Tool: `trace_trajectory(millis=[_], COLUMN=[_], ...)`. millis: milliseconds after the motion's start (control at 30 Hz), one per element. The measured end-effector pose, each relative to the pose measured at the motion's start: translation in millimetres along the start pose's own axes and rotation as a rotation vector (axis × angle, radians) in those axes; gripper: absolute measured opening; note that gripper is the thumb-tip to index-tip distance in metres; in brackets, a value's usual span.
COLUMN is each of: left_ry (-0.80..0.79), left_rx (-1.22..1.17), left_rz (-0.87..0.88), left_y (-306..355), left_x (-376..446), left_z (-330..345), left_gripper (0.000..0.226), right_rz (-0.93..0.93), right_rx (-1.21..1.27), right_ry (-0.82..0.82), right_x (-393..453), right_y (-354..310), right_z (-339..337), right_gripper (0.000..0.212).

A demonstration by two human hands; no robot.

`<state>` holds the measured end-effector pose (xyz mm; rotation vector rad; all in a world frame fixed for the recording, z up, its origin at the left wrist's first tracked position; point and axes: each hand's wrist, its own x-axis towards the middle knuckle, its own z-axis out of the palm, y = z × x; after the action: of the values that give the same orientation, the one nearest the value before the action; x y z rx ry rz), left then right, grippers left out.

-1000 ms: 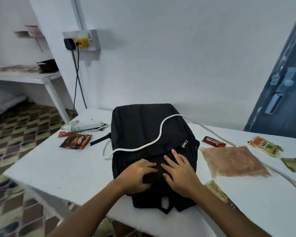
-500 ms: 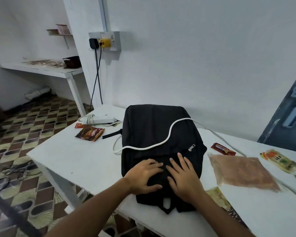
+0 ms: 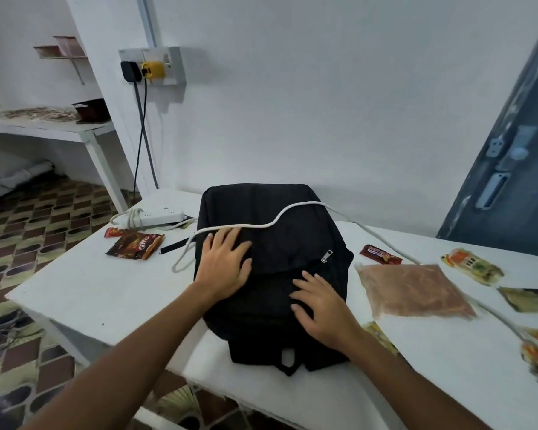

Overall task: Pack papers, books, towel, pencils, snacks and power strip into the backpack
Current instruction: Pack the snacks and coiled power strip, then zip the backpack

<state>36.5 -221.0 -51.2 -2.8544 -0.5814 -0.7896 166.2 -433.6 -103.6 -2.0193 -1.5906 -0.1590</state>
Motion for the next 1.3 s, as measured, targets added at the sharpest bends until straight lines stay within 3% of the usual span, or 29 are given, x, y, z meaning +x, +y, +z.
trace_trajectory(millis=[100, 200, 233, 300, 367, 433, 533, 600, 767, 833, 900, 967, 1033, 1133, 1200, 1233, 1300], left_ry=[-0.138, -0.255, -0.291, -0.39, -0.464, -0.45, -0.395, -0.381, -0.207, -0.207, -0.217, -0.251, -0.261, -0.343, -0.376, -0.378, -0.367], left_rx=[-0.095, -0.04, -0.023, -0.014, -0.001, -0.057, -0.161, -0.188, -0.168, -0.114, -0.09, -0.116, -0.129, -0.198, -0.235, -0.234, -0.224], left_rz=[-0.073, -0.027, 0.006, 0.062, 0.094, 0.089, 0.087, 0.095, 0.289, 0.387, 0.374, 0.337, 0.285, 0.296, 0.301, 0.305, 0.341], left_y=[-13, -15, -14, -13, -12, -12, -7, -4, 6, 3, -1, 1, 3, -2, -6, -7, -9], left_x=[22, 38, 39, 42, 41, 40, 46, 49, 49, 54, 59, 64, 73, 93, 106, 111, 118], left_z=[-6, -8, -6, 0, 9, 14, 15, 11, -2, -6, -14, -24, -35, -52, -68, -75, -86], left_gripper=[0.052, 0.042, 0.046, 0.064, 0.075, 0.067, 0.039, 0.025, 0.038, 0.03, 0.012, 0.032, 0.031, 0.052, 0.057, 0.056, 0.057], right_rz=[0.11, 0.27, 0.375, 0.589, 0.666, 0.666, 0.706, 0.72, 0.709, 0.678, 0.559, 0.442, 0.32, 0.085, -0.09, -0.12, 0.023], right_rx=[0.214, 0.064, -0.013, -0.183, -0.333, -0.368, -0.25, -0.175, -0.065, 0.101, 0.226, 0.344, 0.388, 0.18, -0.128, -0.314, -0.463], right_ry=[0.087, 0.231, 0.156, -0.234, -0.636, -0.832, -0.84, -0.833, -0.92, -0.892, -0.778, -0.611, -0.44, -0.306, -0.237, -0.165, -0.165], right_x=[5, 9, 9, 2, -10, -22, -37, -39, -24, -4, 20, 41, 59, 81, 98, 107, 127], right_y=[1, 6, 7, 10, 6, 5, 13, 16, 17, 9, -5, -24, -46, -73, -76, -70, -62], right_z=[-24, -58, -73, -100, -116, -115, -106, -104, -122, -144, -159, -159, -144, -106, -75, -58, -36], right_gripper=[0.03, 0.014, 0.01, 0.007, 0.027, 0.05, 0.066, 0.058, 0.039, 0.031, 0.029, 0.029, 0.025, 0.031, 0.03, 0.023, 0.021])
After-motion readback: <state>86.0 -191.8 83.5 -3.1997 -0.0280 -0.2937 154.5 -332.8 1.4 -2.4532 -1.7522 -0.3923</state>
